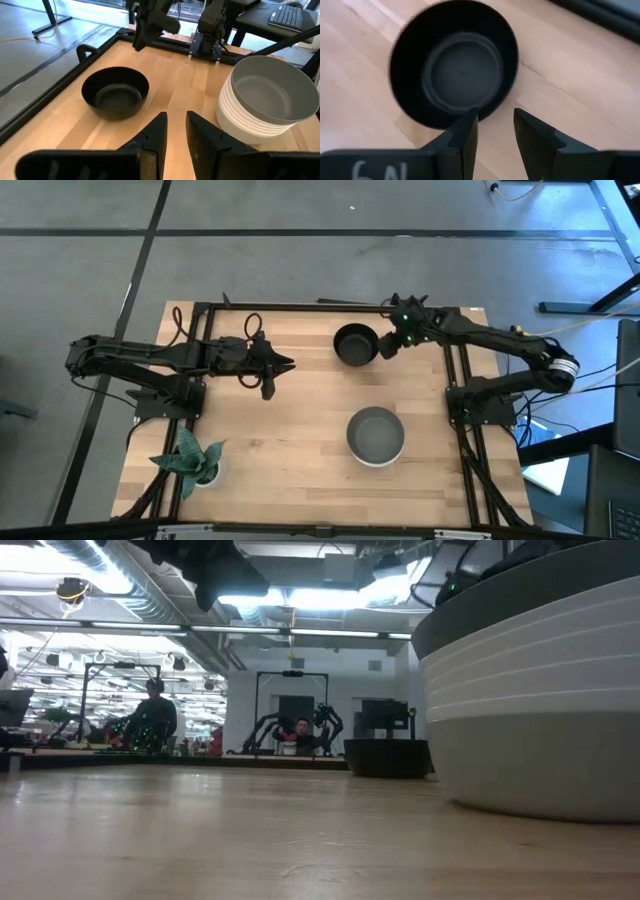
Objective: Nest bowls inside each other
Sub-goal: Stack the black bowl on the gray bowl
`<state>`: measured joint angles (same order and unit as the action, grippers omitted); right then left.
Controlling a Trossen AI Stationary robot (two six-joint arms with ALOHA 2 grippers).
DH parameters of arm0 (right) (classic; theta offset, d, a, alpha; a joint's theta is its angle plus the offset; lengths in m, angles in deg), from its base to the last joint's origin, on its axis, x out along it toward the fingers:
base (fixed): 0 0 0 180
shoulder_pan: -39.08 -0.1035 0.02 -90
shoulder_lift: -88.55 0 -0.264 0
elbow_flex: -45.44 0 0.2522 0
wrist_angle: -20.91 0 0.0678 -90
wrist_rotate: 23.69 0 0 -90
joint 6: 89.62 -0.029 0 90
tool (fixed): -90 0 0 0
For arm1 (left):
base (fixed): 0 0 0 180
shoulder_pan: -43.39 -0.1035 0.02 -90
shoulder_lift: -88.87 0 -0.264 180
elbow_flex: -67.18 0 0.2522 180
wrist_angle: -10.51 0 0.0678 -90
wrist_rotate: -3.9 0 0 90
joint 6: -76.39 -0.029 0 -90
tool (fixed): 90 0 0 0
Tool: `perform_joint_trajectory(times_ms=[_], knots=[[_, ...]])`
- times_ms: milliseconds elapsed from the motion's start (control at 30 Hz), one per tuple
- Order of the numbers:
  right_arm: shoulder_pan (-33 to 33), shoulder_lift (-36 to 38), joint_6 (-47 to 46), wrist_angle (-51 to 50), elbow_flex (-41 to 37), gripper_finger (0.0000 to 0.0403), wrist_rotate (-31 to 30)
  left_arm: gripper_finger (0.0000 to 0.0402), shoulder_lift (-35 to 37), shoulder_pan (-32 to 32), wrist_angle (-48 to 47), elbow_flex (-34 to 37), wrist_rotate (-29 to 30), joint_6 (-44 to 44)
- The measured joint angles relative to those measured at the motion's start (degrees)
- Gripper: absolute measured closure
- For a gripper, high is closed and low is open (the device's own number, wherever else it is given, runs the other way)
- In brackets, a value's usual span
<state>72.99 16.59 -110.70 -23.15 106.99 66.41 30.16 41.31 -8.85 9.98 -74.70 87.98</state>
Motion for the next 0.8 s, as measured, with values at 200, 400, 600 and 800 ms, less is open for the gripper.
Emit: perform_joint_trajectory(times_ms=[200,400,600,800], knots=[[2.87,-4.5,1.94,3.62,-0.02,0.0275,5.06,0.0335,-0.01,0.0,0.02,0.0,0.13,-0.13],[2.86,-8.03,1.88,7.89,-0.02,0.0275,5.15,0.0335,-0.01,-0.02,0.0,0.0,0.18,-0.13],[2.84,-11.12,1.88,8.31,-0.02,0.0275,4.75,0.0335,-0.01,-0.02,-1.71,0.03,0.77,-0.14],[2.84,-12.74,1.99,8.37,-0.02,0.0275,2.07,0.0335,-0.03,-0.04,-2.73,0.07,1.64,-0.15]])
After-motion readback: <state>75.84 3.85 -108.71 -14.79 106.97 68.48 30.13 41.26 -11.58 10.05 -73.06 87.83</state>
